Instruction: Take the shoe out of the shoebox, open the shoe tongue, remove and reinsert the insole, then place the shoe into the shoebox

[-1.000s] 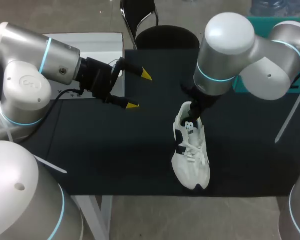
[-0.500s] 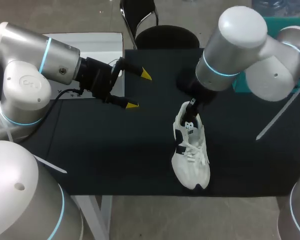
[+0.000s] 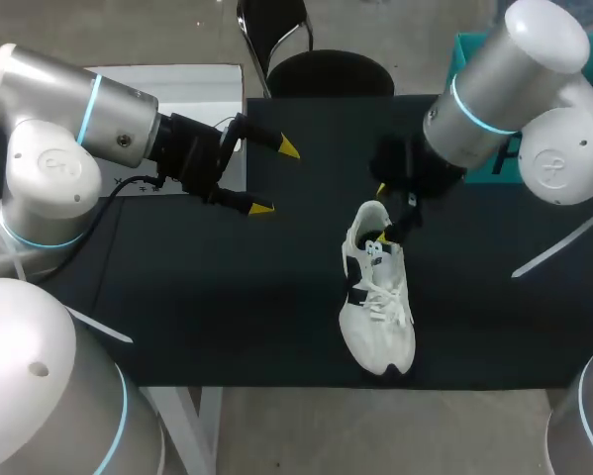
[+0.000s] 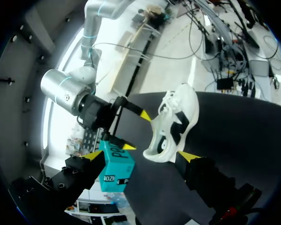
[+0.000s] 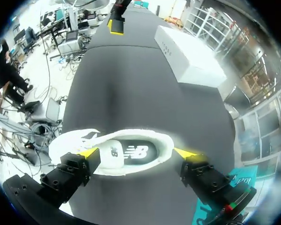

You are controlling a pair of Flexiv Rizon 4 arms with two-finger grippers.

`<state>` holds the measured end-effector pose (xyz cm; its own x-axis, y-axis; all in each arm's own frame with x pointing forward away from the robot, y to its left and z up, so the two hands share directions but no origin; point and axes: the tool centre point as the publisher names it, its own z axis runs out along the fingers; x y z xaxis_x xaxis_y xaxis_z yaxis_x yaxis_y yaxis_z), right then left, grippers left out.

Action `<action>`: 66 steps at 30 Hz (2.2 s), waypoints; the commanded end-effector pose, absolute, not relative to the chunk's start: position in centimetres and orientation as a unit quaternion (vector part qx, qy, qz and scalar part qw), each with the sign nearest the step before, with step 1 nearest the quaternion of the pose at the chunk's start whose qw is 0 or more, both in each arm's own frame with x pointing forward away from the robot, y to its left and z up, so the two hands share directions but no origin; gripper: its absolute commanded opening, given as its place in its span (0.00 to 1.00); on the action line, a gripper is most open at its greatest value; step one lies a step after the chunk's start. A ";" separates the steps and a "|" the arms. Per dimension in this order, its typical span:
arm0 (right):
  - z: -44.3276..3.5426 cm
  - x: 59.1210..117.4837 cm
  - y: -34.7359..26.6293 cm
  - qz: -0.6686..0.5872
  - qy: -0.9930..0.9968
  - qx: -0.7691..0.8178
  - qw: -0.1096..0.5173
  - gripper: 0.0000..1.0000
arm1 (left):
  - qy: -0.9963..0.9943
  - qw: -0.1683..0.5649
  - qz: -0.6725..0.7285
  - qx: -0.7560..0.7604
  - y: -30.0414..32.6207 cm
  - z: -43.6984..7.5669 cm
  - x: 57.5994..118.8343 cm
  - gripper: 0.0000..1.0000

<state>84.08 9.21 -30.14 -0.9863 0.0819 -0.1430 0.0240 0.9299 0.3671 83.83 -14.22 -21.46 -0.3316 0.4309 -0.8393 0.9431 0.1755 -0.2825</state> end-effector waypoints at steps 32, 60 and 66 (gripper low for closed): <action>-34.5 90.2 9.9 0.071 0.997 -0.009 0.034 1.00 | 0.703 0.307 -0.414 0.490 -14.3 -21.4 83.9 1.00; -36.7 90.8 9.9 0.039 0.999 -0.004 0.021 1.00 | 0.703 0.307 -0.414 0.490 -14.3 -21.4 83.9 1.00; -36.9 91.0 9.9 0.038 0.999 -0.001 0.021 0.51 | 0.703 0.307 -0.414 0.490 -14.3 -21.4 83.9 1.00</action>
